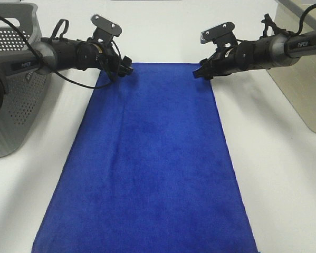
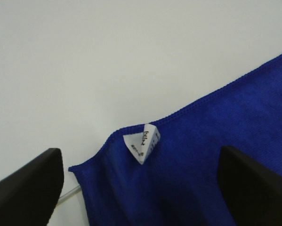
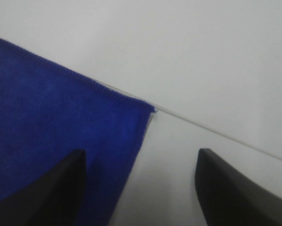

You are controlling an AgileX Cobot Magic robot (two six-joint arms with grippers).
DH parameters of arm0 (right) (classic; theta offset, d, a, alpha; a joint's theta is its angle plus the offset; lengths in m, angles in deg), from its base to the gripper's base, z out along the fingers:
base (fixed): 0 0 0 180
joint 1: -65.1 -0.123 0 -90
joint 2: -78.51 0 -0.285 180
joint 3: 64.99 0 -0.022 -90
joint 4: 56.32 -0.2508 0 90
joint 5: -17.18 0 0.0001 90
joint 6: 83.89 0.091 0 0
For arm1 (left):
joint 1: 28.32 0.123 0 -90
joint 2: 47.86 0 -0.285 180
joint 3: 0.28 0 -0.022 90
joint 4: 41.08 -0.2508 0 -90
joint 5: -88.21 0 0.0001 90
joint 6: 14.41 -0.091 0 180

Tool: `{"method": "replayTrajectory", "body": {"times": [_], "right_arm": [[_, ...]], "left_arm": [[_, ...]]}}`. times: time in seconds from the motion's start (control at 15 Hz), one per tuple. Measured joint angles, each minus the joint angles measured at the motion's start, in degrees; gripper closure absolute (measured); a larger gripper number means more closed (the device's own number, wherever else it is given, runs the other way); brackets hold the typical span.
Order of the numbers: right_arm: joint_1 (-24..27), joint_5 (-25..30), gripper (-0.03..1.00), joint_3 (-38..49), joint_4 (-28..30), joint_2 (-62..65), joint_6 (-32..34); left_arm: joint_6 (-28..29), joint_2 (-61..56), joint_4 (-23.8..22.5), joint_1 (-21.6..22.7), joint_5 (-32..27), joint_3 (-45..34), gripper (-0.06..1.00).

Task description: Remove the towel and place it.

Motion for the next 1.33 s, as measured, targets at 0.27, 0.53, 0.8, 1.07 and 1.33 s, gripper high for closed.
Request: {"method": "replayTrajectory", "body": {"times": [0.27,0.53,0.8,1.07,1.33], "right_arm": [[0.0,7.9,0.31,0.0,-1.3,4.8,0.2],[0.0,27.0,0.31,0.0,-6.0,14.9,0.2],[0.0,50.9,0.31,0.0,-9.7,25.3,2.5],[0.0,69.3,0.31,0.0,-10.2,33.7,10.9],[0.0,73.2,0.31,0.0,-9.8,34.8,12.0]], "left_arm": [[0.0,-4.6,0.5,0.0,-10.1,0.0,0.11],[1.8,-12.0,0.5,0.0,-32.9,0.0,0.11],[8.4,-21.4,0.8,0.0,-59.5,0.0,0.11],[13.2,-27.3,0.8,0.0,-64.5,0.0,0.11],[14.9,-28.5,0.9,0.0,-64.7,0.0,0.11]]}}
